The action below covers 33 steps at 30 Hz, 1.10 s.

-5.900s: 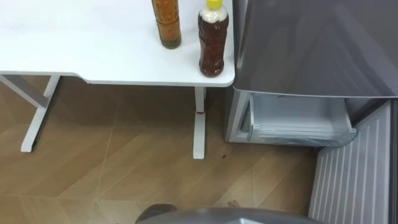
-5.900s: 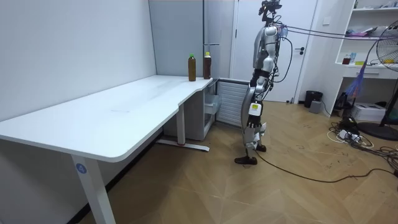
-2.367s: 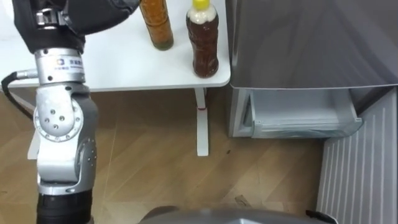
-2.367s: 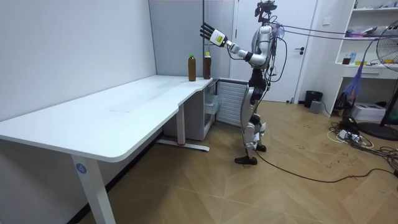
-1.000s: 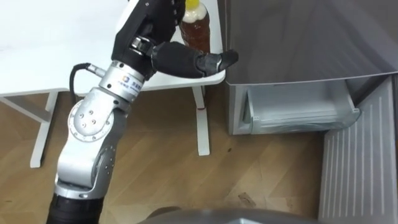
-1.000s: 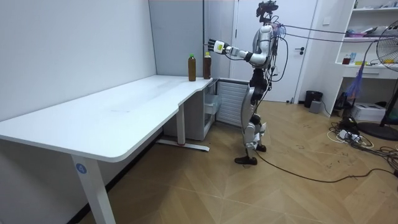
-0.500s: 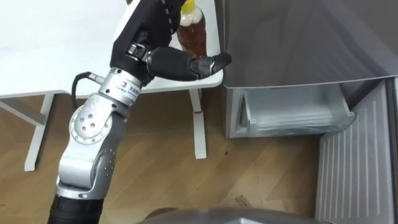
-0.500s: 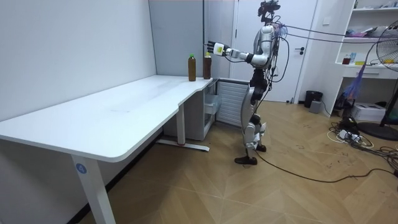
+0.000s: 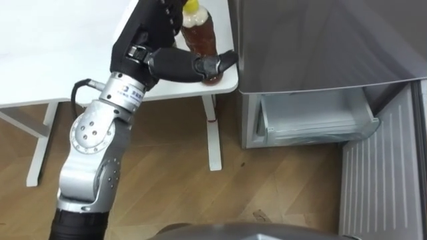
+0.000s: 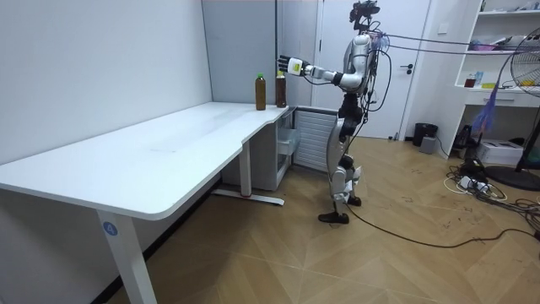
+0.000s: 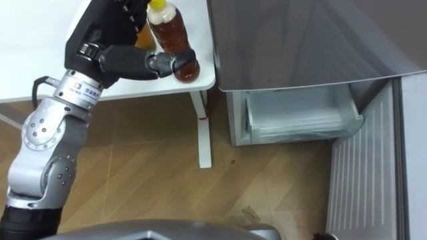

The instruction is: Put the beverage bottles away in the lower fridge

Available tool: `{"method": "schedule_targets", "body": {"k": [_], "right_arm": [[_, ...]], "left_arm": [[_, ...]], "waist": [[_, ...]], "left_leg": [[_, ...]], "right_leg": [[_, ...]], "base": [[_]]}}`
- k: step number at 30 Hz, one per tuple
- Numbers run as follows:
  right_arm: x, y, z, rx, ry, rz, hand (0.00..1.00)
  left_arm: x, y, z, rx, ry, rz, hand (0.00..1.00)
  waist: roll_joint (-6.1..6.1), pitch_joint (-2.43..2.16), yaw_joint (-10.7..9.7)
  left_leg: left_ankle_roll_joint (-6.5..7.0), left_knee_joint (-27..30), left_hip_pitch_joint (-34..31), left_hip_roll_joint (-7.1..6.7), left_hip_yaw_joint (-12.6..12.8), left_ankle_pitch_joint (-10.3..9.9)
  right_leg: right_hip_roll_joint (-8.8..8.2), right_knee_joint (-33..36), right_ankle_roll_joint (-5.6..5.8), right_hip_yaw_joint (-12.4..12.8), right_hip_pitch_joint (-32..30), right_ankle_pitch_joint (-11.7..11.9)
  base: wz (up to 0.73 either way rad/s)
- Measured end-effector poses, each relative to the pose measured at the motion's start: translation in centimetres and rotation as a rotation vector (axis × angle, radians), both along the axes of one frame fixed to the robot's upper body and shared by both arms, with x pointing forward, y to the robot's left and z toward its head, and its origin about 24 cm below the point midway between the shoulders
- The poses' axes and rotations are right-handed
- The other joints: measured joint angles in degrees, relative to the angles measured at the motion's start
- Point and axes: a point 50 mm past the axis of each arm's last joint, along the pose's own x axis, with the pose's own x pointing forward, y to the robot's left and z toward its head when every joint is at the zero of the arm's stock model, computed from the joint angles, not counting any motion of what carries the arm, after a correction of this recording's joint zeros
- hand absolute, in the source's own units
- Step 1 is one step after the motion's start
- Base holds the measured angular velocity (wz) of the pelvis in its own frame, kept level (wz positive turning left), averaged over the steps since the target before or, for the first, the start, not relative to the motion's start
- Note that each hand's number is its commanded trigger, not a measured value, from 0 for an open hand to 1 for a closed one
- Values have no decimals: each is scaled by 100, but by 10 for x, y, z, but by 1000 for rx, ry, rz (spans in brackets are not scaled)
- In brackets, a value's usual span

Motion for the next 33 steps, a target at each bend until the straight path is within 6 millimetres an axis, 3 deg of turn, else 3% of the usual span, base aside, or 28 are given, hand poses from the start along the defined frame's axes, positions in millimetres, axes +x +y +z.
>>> {"method": "schedule_targets", "body": {"k": [14,33], "right_arm": [[-1,5,-2,3,-3,0,0],[-1,5,-2,3,-3,0,0]], "left_arm": [[1,7,1,-7,0,58,0],[1,7,1,-7,0,61,0]], "waist": [[-48,31,3],[-24,10,1]], "left_leg": [[0,-16,-2,-4,4,0],[0,-13,0,-4,3,0]], "right_leg": [[-6,-24,1,5,-3,-1],[-5,-13,1,4,-3,-1]], "base": [[0],[0]]}}
